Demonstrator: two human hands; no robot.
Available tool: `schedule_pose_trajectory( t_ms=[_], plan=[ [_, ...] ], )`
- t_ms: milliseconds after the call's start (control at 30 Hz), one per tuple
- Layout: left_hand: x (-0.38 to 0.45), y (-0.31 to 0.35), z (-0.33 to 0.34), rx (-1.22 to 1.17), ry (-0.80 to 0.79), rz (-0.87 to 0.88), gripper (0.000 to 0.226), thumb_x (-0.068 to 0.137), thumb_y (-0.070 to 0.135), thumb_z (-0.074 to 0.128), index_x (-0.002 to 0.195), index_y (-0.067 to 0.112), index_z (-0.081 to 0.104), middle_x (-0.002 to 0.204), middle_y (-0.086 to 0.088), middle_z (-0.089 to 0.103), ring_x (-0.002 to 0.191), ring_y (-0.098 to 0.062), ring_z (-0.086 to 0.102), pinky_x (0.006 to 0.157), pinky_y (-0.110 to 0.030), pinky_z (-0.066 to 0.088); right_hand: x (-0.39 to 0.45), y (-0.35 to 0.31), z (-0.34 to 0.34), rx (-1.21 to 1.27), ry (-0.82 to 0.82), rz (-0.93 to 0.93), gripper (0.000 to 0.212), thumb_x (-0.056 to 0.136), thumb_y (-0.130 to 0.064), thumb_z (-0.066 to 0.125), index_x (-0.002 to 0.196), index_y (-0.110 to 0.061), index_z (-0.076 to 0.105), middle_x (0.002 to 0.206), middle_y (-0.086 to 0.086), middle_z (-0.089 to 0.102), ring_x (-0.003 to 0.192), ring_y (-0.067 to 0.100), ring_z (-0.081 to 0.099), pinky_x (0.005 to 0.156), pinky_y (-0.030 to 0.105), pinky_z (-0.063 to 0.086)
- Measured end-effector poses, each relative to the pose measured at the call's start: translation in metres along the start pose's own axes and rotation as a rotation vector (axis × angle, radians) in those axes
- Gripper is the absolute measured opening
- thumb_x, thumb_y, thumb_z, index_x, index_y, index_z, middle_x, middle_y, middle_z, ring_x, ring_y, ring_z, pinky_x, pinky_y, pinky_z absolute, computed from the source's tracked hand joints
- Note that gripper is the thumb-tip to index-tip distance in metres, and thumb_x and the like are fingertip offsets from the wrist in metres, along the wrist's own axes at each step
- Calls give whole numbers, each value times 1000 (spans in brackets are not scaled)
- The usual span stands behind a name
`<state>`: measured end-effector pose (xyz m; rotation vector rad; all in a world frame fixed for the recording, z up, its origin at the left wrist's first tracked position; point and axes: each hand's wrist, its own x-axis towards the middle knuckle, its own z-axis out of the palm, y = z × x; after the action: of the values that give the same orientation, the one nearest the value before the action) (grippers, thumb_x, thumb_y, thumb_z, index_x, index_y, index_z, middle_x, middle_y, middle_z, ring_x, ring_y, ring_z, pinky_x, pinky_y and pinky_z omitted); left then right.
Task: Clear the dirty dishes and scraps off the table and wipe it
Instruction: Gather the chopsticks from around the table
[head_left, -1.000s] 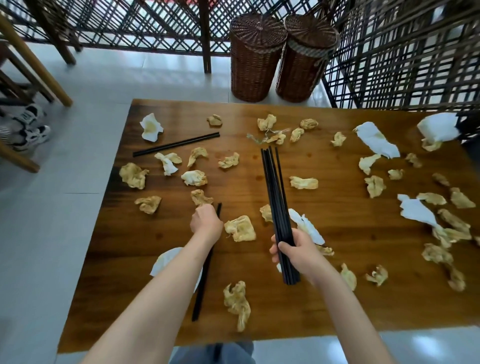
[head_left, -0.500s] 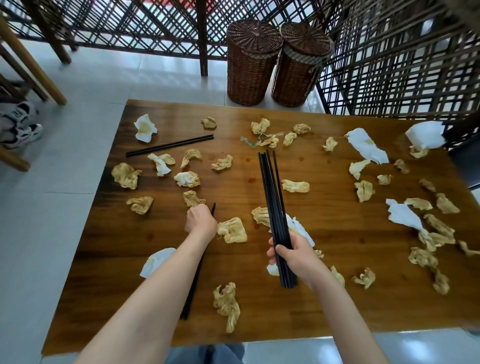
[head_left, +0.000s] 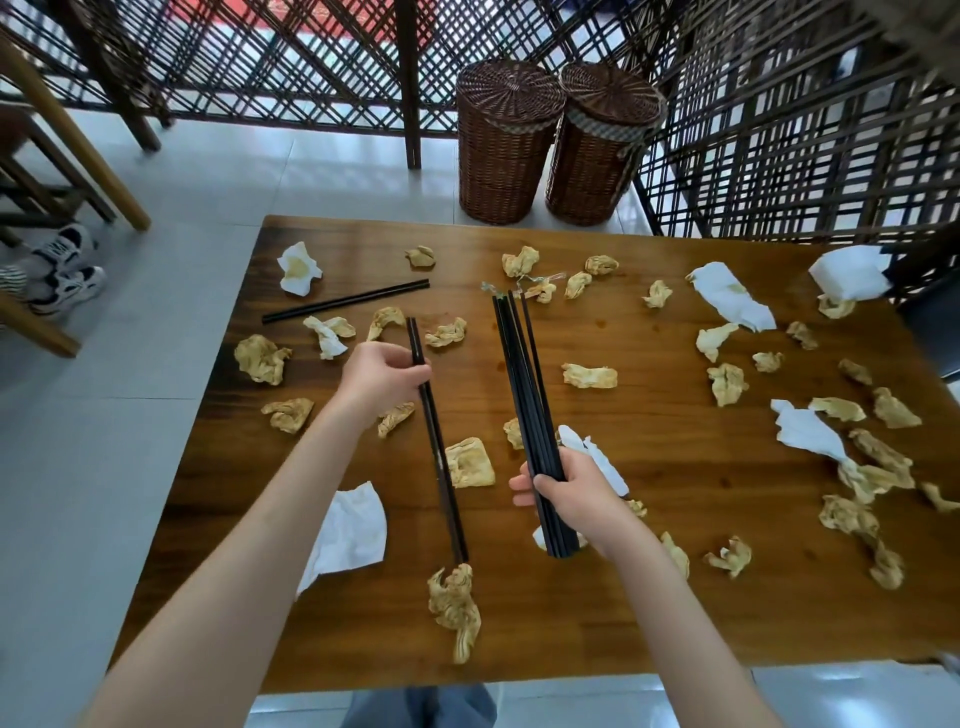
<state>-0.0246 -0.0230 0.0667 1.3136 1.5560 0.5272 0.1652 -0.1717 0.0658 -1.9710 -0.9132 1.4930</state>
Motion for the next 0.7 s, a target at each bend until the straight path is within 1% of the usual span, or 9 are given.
schedule_pose_trajectory(
  t_ms=[67,133,200,267,333,433,500,600,700],
  plan=[
    [-10,18,-5,-133,-116,-9,10,83,18,70,93,16,67,91,-2,71,73,-8,70,56,-16,52,-1,-4,1,-6,-18,-12,16,96,-8,46,95,-18,58,93,-3,71,81,5,69,83,33,53],
    [-19,30,-6,-225,-195,-5,20,85,17,68,104,11,65,93,-3,72,75,-6,70,57,-15,52,-2,-7,3,-20,-28,-28,17,96,-7,47,93,-19,59,92,-4,71,85,8,68,86,35,52],
    [-26,37,-5,-287,-223,-17,32,86,15,67,116,6,60,94,-3,71,78,-7,71,60,-17,53,-5,-9,2,-80,-32,-66,19,95,-8,48,91,-22,60,93,-3,69,91,15,65,87,37,50],
    [-30,41,0,-283,-212,-27,37,87,14,66,122,4,56,99,-6,70,83,-10,70,65,-20,56,-7,-10,2,-101,-67,-88,19,95,-8,49,95,-24,59,94,0,69,89,17,67,83,37,52],
    [-34,43,4,-282,-185,-23,34,88,13,65,120,5,56,102,-7,69,86,-11,70,69,-23,56,-10,-11,0,-55,-119,-98,22,95,-7,47,98,-27,57,91,-1,72,81,15,70,75,34,55],
    [-40,43,11,-345,-146,-15,16,88,12,64,104,10,61,96,-5,70,81,-10,70,65,-20,56,-13,-11,-3,-49,-139,-122,25,96,-8,45,99,-31,54,87,-3,73,77,13,71,73,32,54],
    [-44,43,15,-358,-104,4,8,88,11,65,94,15,62,96,-5,70,84,-13,70,65,-21,56,-15,-10,-6,-61,-149,-140,25,97,-9,45,100,-32,53,85,-3,73,77,13,70,73,32,54],
    [-48,42,24,-393,-51,17,15,86,10,66,100,11,60,97,-6,69,88,-17,69,70,-24,56,-19,-9,-10,-71,-169,-153,24,98,-10,43,105,-30,52,87,0,71,76,14,70,71,30,54],
    [-49,41,30,-435,-12,20,20,85,10,67,103,12,56,96,-6,67,88,-17,68,66,-21,54,-20,-8,-14,-88,-183,-168,23,99,-10,41,111,-26,50,90,4,68,74,15,68,68,27,53]
  ],
)
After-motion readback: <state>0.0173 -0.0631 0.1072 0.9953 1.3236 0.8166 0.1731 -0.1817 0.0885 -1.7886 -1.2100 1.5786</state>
